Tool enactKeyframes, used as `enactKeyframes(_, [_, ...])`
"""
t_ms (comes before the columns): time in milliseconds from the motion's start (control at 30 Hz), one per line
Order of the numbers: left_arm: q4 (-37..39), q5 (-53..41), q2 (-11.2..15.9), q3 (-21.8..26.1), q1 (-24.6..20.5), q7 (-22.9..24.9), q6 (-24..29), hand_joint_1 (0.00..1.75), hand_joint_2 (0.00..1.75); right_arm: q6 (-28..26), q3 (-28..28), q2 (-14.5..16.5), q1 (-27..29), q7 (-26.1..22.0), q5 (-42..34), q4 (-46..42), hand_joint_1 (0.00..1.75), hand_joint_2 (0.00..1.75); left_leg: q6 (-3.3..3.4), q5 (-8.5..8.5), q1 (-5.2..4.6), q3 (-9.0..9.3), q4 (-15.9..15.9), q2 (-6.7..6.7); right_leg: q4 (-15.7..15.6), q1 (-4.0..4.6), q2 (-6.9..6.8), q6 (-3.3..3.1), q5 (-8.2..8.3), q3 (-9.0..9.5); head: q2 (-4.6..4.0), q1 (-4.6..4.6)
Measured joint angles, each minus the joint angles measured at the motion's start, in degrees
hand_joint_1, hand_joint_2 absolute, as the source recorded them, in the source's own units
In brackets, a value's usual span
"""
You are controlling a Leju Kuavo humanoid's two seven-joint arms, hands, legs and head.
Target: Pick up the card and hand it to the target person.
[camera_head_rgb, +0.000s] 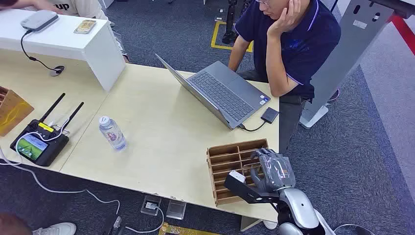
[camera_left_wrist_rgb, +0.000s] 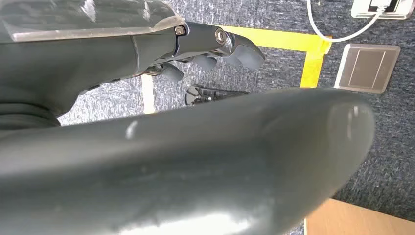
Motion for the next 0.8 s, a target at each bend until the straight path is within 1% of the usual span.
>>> enactKeyframes(233, [0.00, 0.15, 0.01, 0.00, 0.00, -0.01, 0.00, 0.00, 0.00, -0.43, 0.00, 0.33, -0.57, -0.12, 0.21, 1.01, 1.07, 1.75, 0.00, 0.00, 0.00, 0.01, 0.00, 0.00, 0.00, 0.00, 0.00, 0.00, 0.00, 0.00, 0.00, -0.01])
enactKeyframes(367, [0.00, 0.17, 0.02, 0.00, 0.00, -0.02, 0.00, 0.00, 0.00, -0.60, 0.00, 0.40, -0.60, -0.16, 0.37, 1.25, 1.12, 1.75, 0.00, 0.00, 0.00, 0.00, 0.00, 0.00, 0.00, 0.00, 0.00, 0.00, 0.00, 0.00, 0.00, -0.01])
enactKeyframes(600, [0.00, 0.17, 0.04, 0.00, 0.00, -0.02, 0.00, 0.00, 0.00, -0.66, 0.00, 0.40, -0.61, -0.19, 0.53, 1.31, 1.11, 1.75, 0.00, 0.00, 0.00, 0.01, 0.00, 0.00, 0.00, 0.00, 0.00, 0.00, 0.00, 0.00, 0.00, -0.01])
enactKeyframes(700, [0.00, 0.17, 0.08, 0.00, 0.00, -0.04, 0.00, 0.00, 0.00, -0.77, 0.00, 0.40, -0.61, -0.20, 0.61, 1.31, 1.14, 1.75, 0.00, 0.00, 0.00, 0.01, 0.00, 0.00, 0.00, 0.00, 0.00, 0.00, 0.00, 0.00, 0.00, -0.01])
enactKeyframes(800, [0.00, 0.17, 0.10, 0.00, 0.00, -0.08, -0.02, 0.00, 0.00, -0.95, 0.00, 0.40, -0.60, -0.20, 0.61, 1.31, 1.24, 1.75, 0.00, 0.00, 0.00, 0.01, 0.00, 0.00, 0.00, 0.00, 0.00, 0.00, 0.00, 0.00, 0.00, -0.01])
